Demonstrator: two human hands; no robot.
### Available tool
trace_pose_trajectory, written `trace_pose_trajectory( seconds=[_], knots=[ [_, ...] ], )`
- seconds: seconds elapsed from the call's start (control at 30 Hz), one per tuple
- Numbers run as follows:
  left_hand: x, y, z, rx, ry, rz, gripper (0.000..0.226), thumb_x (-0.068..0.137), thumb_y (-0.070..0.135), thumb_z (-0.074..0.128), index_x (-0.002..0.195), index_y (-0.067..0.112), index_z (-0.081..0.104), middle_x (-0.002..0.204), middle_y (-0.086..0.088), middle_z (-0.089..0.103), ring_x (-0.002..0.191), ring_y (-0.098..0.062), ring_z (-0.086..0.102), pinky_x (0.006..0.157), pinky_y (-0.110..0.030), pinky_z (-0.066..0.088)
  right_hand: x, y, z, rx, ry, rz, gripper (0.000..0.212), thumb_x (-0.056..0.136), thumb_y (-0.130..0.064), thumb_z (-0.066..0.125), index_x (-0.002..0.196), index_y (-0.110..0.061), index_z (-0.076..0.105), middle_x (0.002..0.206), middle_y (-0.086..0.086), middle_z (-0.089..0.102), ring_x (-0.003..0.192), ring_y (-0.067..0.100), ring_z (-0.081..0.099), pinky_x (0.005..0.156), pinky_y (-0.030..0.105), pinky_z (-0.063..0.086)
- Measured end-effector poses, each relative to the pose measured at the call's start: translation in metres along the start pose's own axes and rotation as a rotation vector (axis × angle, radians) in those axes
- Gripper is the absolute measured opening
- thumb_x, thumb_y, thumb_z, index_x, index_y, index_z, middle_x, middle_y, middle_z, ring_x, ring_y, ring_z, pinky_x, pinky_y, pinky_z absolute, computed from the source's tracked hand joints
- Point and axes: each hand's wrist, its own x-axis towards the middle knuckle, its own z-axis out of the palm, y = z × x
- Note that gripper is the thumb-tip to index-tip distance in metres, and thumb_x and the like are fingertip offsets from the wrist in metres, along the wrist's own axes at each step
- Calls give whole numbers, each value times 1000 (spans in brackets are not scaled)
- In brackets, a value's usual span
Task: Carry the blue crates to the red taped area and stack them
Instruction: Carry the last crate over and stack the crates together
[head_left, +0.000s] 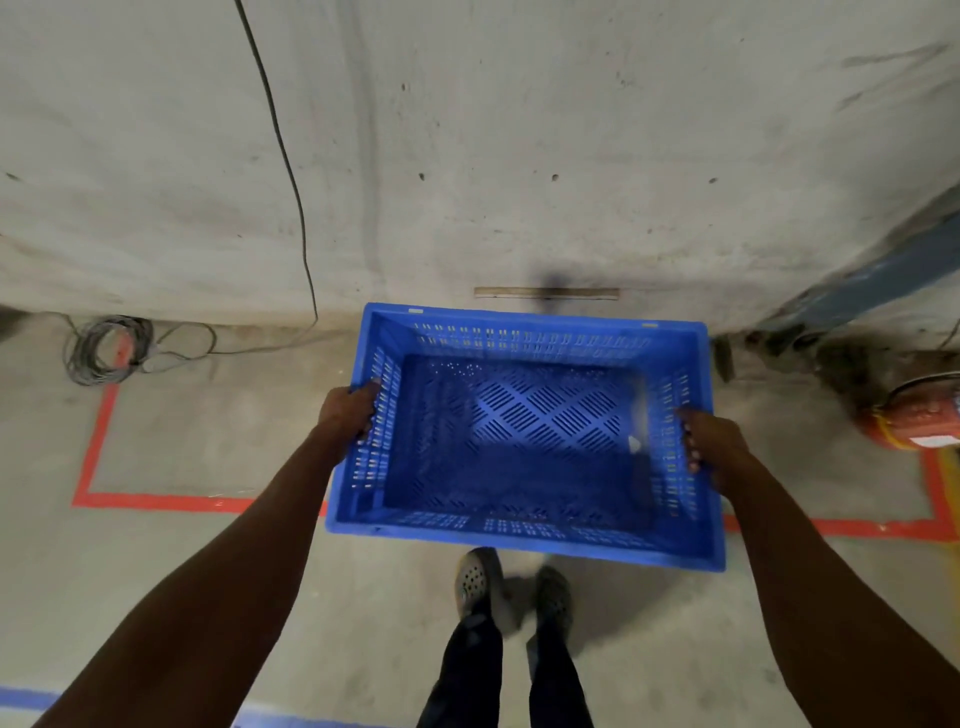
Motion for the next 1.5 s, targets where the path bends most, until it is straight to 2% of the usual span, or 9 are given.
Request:
trace_pose_trajectory(
  seconds=[0.13, 0.37, 0.47, 0.57, 0.63, 0.9, 1.07, 1.33, 1.5],
  knots=[
    [13, -11, 6, -2, 10, -3, 38, 93, 39, 66, 69, 14, 49, 53, -4, 42, 38, -18, 35, 44, -26, 31, 10, 4, 9, -3, -5, 3, 34, 92, -28, 62, 65, -16, 46, 37, -4, 36, 26, 9, 27, 31, 17, 24],
    [22, -10, 8, 35, 45, 52, 40, 89, 46, 65, 69, 14, 52, 52, -4, 45, 39, -17, 36, 44, -25, 30, 12, -2, 13, -38, 29, -4, 35, 90, -27, 63, 62, -15, 45, 48, 4, 37, 28, 12, 29, 34, 19, 25],
    [21, -16, 8, 104, 109, 85, 47, 86, 53, 64, 68, 11, 55, 56, -8, 52, 43, -21, 45, 47, -30, 39, 11, 2, 14, -30, 52, -8, 35, 89, -28, 65, 63, -14, 47, 49, 4, 39, 29, 13, 30, 35, 19, 25],
    [20, -20, 9, 228, 188, 104, 51, 85, 58, 61, 71, 9, 62, 64, -11, 62, 57, -28, 59, 61, -39, 50, 11, 7, 14, -17, 83, -28, 34, 89, -30, 67, 64, -13, 51, 46, 2, 42, 29, 12, 31, 34, 18, 25],
    [21, -18, 8, 222, 182, 101, 49, 83, 59, 61, 73, 11, 62, 65, -11, 63, 57, -27, 60, 62, -41, 53, 10, 7, 15, -24, 98, -51, 33, 89, -31, 68, 67, -11, 54, 49, 4, 45, 31, 13, 34, 35, 19, 27],
    [19, -25, 2, 207, 176, 132, 51, 80, 63, 60, 75, 12, 63, 64, -7, 64, 56, -26, 58, 62, -41, 54, 14, 14, 18, -96, 166, -94, 34, 83, -38, 69, 68, -9, 62, 54, 8, 54, 37, 19, 44, 40, 26, 37],
    [18, -27, -2, 166, 129, 160, 45, 82, 55, 62, 75, 10, 63, 60, -7, 63, 50, -22, 54, 60, -41, 51, 14, 18, 17, -112, 160, -123, 33, 79, -41, 67, 70, -9, 65, 54, 8, 54, 36, 19, 44, 41, 27, 38],
    [15, -26, -5, 171, 118, 174, 43, 86, 54, 62, 83, 12, 64, 70, -8, 67, 56, -23, 59, 60, -38, 51, 9, 19, 17, -110, 164, -168, 30, 83, -35, 68, 71, -8, 62, 54, 9, 53, 37, 18, 44, 43, 28, 39],
    [10, -26, -7, 146, 87, 157, 47, 89, 51, 63, 86, 4, 63, 69, -10, 65, 56, -22, 57, 57, -34, 47, 7, 18, 19, -140, 194, -190, 34, 83, -40, 66, 69, -9, 62, 53, 9, 55, 37, 19, 46, 44, 29, 42]
  ],
)
